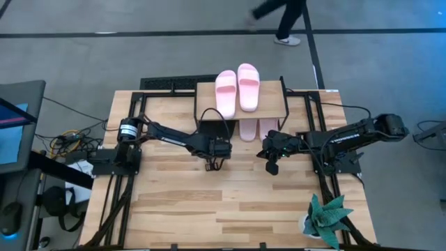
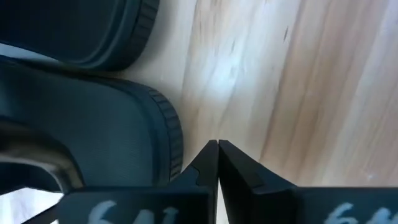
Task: Pick and place slides into the shelf
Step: Adjust the black slides under the shelf
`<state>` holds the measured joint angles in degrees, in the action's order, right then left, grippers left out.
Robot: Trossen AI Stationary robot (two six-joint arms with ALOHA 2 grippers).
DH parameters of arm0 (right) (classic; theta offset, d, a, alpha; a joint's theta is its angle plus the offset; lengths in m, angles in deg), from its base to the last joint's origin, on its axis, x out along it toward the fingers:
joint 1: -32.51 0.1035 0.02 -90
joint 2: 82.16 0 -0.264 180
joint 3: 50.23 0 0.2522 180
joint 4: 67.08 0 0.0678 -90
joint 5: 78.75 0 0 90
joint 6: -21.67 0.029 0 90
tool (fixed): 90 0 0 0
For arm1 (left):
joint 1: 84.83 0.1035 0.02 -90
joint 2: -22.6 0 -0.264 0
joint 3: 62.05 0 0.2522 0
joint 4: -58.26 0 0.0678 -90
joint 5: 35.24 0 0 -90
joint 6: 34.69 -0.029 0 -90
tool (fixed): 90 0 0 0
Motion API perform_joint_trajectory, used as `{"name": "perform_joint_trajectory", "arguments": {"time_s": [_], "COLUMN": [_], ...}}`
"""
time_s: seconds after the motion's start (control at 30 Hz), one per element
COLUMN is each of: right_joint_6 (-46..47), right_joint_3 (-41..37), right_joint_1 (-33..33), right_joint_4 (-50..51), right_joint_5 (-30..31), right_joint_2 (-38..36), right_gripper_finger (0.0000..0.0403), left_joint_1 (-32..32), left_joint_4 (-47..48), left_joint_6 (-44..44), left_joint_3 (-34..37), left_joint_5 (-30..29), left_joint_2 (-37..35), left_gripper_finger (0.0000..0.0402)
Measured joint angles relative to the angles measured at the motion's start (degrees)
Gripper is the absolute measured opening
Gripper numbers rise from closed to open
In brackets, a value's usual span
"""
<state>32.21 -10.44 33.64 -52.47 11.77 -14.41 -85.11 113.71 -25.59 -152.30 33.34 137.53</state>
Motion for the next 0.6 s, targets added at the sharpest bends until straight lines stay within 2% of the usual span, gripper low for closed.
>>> {"name": "perform_joint_trajectory", "arguments": {"time_s": [0.6], "right_joint_6": [-0.02], "right_joint_3": [-0.02], "right_joint_1": [0.00], "right_joint_4": [0.03], "right_joint_5": [-0.01], "right_joint_2": [0.00], "right_gripper_finger": [0.0000], "left_joint_1": [5.25], "left_joint_4": [0.44], "left_joint_6": [-2.12], "left_joint_3": [0.00], "left_joint_5": [-0.73], "left_joint_2": [0.00], "left_gripper_finger": [0.0000]}}
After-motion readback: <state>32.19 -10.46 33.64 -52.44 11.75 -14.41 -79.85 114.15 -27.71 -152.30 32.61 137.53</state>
